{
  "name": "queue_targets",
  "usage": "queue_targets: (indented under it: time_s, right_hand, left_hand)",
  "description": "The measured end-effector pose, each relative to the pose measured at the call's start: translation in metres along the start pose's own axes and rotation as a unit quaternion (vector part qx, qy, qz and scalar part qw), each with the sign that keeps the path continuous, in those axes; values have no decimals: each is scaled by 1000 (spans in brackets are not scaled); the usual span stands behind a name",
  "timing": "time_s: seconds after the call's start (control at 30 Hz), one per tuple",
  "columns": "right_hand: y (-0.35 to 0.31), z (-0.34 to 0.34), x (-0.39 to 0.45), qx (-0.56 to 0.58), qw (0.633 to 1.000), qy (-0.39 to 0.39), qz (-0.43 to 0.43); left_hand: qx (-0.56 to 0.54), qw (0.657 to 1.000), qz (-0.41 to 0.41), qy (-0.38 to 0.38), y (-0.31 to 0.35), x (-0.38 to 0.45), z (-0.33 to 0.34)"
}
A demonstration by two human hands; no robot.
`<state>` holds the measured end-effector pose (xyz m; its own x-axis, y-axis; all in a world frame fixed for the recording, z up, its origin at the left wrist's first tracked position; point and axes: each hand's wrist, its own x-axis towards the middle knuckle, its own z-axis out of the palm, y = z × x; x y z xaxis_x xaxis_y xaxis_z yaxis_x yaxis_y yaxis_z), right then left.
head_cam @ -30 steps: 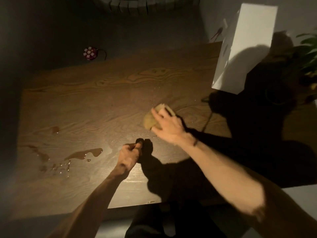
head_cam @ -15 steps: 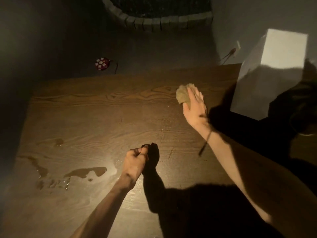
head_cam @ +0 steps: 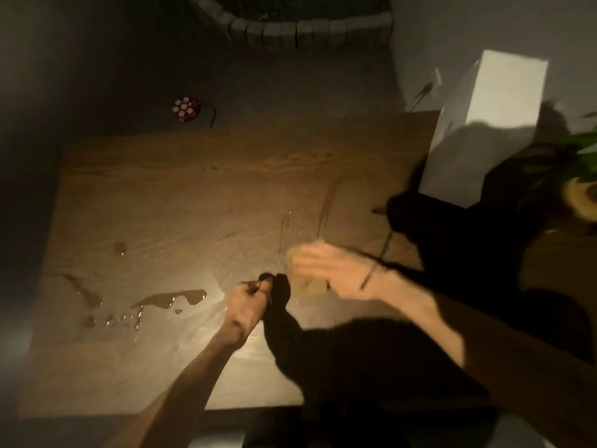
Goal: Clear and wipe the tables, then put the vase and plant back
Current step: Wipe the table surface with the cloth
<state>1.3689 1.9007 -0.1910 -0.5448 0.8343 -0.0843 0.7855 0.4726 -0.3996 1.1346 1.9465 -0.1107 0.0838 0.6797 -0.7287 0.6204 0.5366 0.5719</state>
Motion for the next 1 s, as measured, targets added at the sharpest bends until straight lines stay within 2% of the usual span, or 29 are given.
queue_targets:
  time_s: [0.1,0.13,0.2,0.3,0.4,0.5,0.63,0.8,0.93,1.0]
  right_hand:
    - [59,-20,-3,81,978,91,167]
    - [71,-26,-8,93,966,101,218]
    - [72,-19,-22,106,954,92,265]
    - [30,1,-43,114,939,165,280]
    - [-23,19,-66,143,919,182,318]
    - [-75,40,-88,157,884,218,382]
    - [-145,79,-93,119,834,312,439]
    - [-230,123,-41,87,773,409,477]
    - [-284,139,25,145,806,326,472]
    - [-307,128,53,221,817,283,451]
  left_hand:
    - [44,998,24,-24,2,-4,5]
    - [54,998,32,-31,2,-4,7]
    - [73,995,43,-52,-5,-7,10]
    - [105,989,57,-89,-23,-11,12]
    - [153,977,63,-132,-42,-18,14]
    - [212,954,88,-190,-60,-25,5]
    - [234,936,105,-241,-82,-32,-22]
    - [277,934,106,-200,-105,-35,-71]
    - [290,938,87,-172,-118,-36,-112]
    - [288,938,92,-171,-118,-37,-127]
